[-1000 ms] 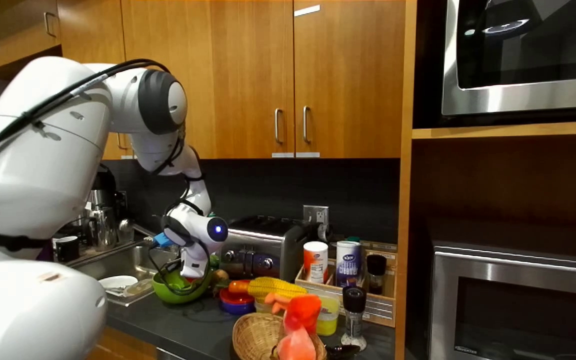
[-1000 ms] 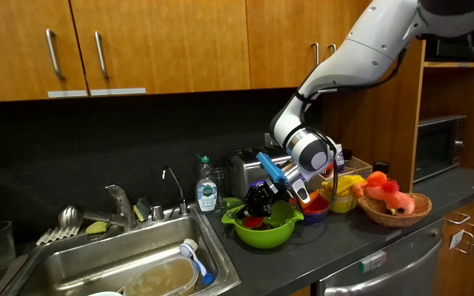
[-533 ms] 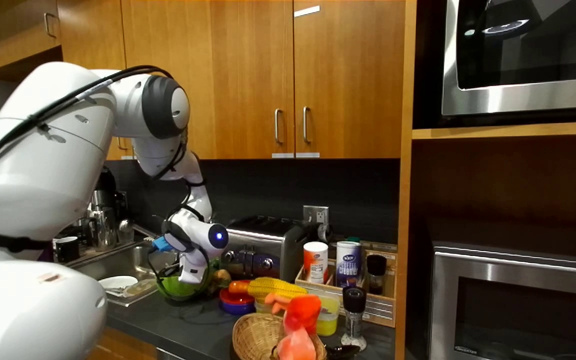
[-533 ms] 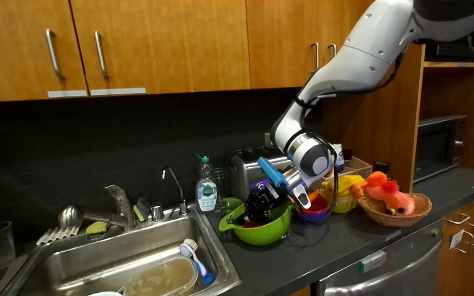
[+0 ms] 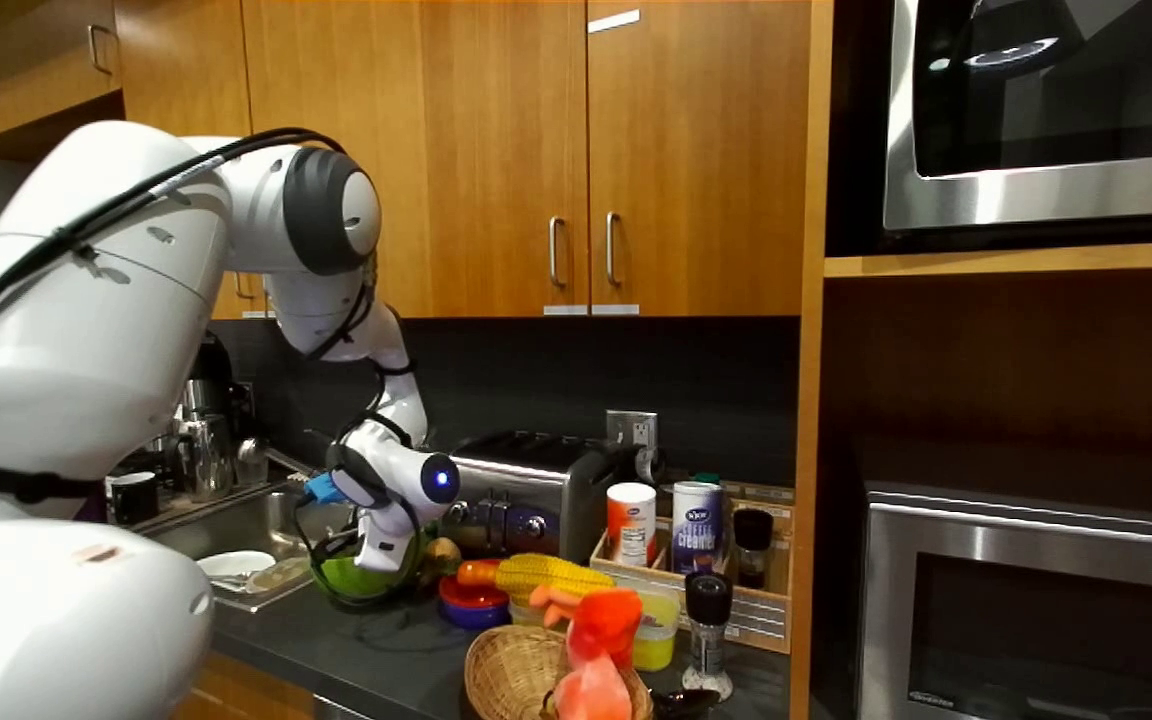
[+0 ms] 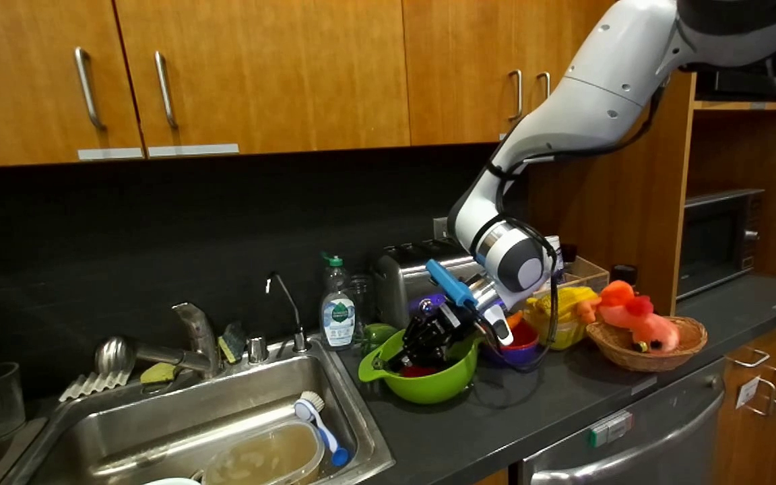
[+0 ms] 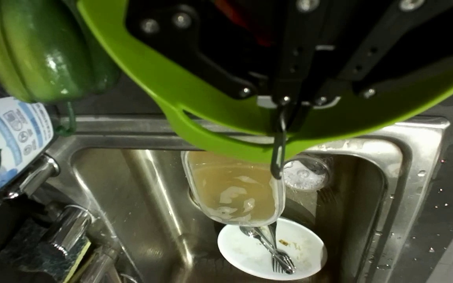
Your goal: Lift the orange measuring spoon from the green bowl, use it to get some content from the green bowl and then put it back
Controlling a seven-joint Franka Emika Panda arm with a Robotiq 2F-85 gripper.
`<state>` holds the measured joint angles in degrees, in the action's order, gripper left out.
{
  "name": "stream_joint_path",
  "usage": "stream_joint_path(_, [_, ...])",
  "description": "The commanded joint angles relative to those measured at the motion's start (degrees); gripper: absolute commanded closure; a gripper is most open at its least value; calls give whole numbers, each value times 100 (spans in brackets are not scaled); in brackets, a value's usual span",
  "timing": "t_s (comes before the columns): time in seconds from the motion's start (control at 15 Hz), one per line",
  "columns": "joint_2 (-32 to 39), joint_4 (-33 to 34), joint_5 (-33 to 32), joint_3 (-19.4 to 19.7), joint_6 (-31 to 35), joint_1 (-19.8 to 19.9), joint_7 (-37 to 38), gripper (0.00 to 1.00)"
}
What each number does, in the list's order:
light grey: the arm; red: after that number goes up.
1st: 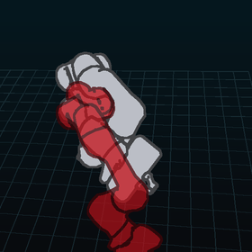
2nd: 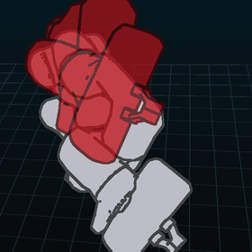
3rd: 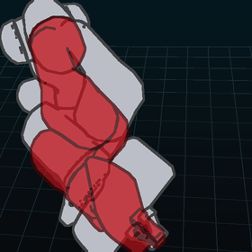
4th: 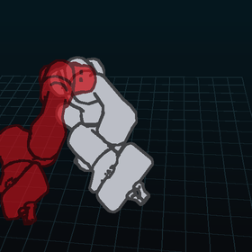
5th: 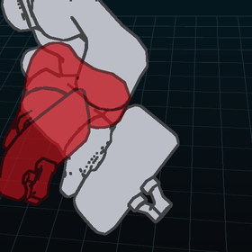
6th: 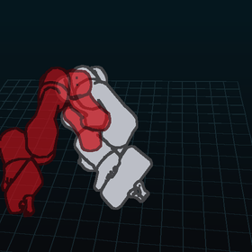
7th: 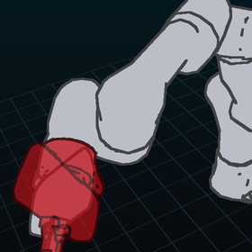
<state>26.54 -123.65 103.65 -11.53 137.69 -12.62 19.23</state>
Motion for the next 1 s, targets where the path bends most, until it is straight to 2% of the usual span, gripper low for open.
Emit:
stream_joint_path(0.0, [-236, -371, -141, 81, -178, -20, 286, 99])
stream_joint_path(0.4, [-434, -564, -403, 146, -341, 8, 663, 99])
stream_joint_path(0.93, [-527, -706, -1109, 271, -1317, 180, 1319, 99])
